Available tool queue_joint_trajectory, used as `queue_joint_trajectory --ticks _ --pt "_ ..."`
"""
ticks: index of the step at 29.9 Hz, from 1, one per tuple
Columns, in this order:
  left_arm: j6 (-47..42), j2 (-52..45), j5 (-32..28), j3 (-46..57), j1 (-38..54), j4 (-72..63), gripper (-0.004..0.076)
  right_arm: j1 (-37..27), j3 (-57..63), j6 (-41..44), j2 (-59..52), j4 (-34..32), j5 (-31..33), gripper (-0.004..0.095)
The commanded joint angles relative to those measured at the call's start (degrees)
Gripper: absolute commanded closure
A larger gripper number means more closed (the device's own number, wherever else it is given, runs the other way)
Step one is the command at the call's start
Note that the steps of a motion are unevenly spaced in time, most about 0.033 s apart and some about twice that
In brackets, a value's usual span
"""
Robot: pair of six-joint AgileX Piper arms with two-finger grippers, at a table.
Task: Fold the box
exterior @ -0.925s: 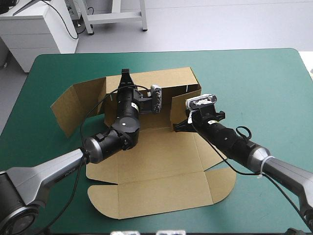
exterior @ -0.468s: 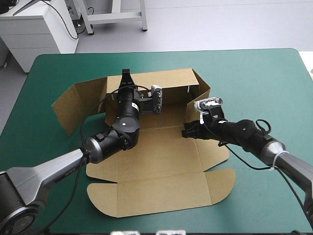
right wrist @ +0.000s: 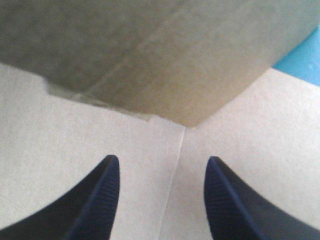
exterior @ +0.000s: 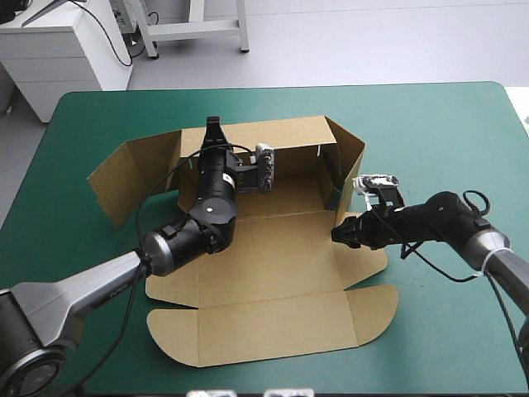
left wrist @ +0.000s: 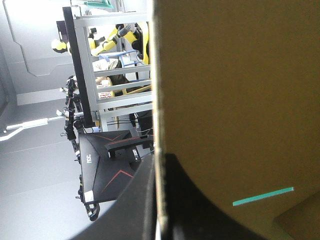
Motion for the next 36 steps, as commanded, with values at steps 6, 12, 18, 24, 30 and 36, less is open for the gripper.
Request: queue_joint_trajectory --ticks 6,12,18,24,30,36 --pt "-0.6 -2.4 0.4 -1.9 -0.4 2.9 0.0732 -2.9 -5.7 7.2 -2.8 -6.7 10.1 0.0911" --pt "-0.6 -2.4 0.7 -1.9 -0.4 2.9 0.0732 -2.9 -10.7 12.9 -4.0 -10.7 11.8 0.0911" --pt "-0.4 -2.4 0.5 -1.9 -0.4 2.9 0.0732 -2.9 -25.0 19.7 -4.0 -15.1 17.0 0.0911" --pt "-0.4 -2.4 0.5 -1.9 -0.4 2.9 0.0732 -2.9 -43.5 29.3 -1.7 -25.7 19.3 0.0928" --pt "-0.4 -2.4 0.5 -1.9 -0.4 2.9 0.0732 -4.4 -60.4 33.1 7.3 -29.4 24.6 0.0928" --pt "-0.4 -2.4 0.5 -1.9 -0.4 2.9 0.0732 -5.9 -71.1 35.4 18.0 -29.2 27.1 0.0928"
